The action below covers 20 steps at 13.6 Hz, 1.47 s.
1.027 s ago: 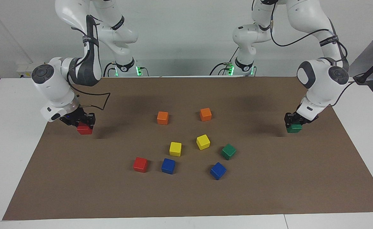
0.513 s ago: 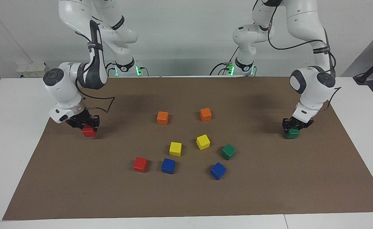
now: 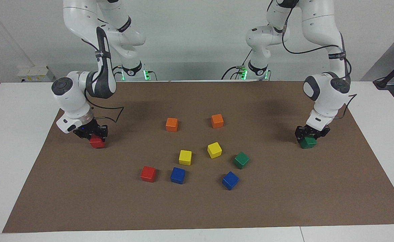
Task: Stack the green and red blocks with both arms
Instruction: 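Set down the green cube with the left gripper while the right sets red, then reach the left gripper to the other green cube while the right reaches red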
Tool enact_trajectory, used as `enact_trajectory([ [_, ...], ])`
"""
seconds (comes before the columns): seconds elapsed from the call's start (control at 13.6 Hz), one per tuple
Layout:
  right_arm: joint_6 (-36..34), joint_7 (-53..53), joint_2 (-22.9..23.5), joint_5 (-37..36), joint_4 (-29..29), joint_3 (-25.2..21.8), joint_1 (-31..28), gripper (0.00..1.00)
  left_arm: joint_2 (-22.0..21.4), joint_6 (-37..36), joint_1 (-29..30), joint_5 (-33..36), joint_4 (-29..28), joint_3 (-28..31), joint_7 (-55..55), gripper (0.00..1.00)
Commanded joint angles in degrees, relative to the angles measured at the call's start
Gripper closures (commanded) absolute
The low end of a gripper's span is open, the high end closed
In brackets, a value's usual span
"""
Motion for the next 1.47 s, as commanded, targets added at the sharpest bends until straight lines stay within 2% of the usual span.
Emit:
enact_trajectory([
  [0.0,1.9,-1.4,0.5,-0.5,-0.6,0.6,-0.9,1.0,-3.2,-10.3,0.0,1.0,4.0,-0.2,2.4,0.0],
  [0.22,2.3,-1.4,0.5,-0.5,-1.0,0.6,-0.9,1.0,-4.0,-23.2,-2.2,0.4,13.3,-0.5,1.7,0.0],
  [0.37,2.7,-1.4,0.8,-0.5,-1.1,0.6,-0.9,1.0,-3.3,-28.0,-4.5,-1.5,18.8,-0.4,-4.3,0.0],
  [0.44,2.8,-1.3,0.8,-0.5,-1.1,0.6,-0.9,1.0,-3.2,-27.3,-7.4,-1.7,18.8,-0.4,-13.6,0.0],
  [0.59,2.9,-1.3,0.9,-0.5,-1.2,0.6,-0.9,1.0,-3.4,-19.0,-13.5,-1.7,15.6,-0.3,-35.9,0.0],
  [0.66,2.9,-1.2,0.9,-0.5,-1.1,0.6,-0.6,0.61,-3.4,-14.6,-15.9,-1.7,13.9,-0.4,-44.9,0.0],
  [0.73,2.7,-0.8,0.9,-0.5,-1.1,0.6,-0.5,0.01,-3.3,-11.6,-17.5,-1.7,12.7,-0.4,-50.9,0.0],
  [0.88,1.4,-1.0,0.3,-0.5,-0.4,0.6,-0.8,0.0,-2.0,-6.9,-19.9,-1.7,11.0,-0.4,-59.1,0.0],
  [1.03,-4.8,-0.9,-1.5,-0.5,2.5,0.6,-0.8,0.0,1.1,-2.0,-22.5,-1.7,10.9,-0.3,-69.2,0.0],
  [1.25,-16.6,0.3,-2.8,-0.3,11.2,0.8,-0.1,0.0,6.1,1.4,-25.6,-1.4,12.3,-0.1,-75.8,0.0],
  [1.39,-21.5,4.0,-1.1,0.2,18.0,1.1,0.9,0.0,9.3,1.5,-26.1,-1.0,15.6,-0.1,-76.3,0.0],
])
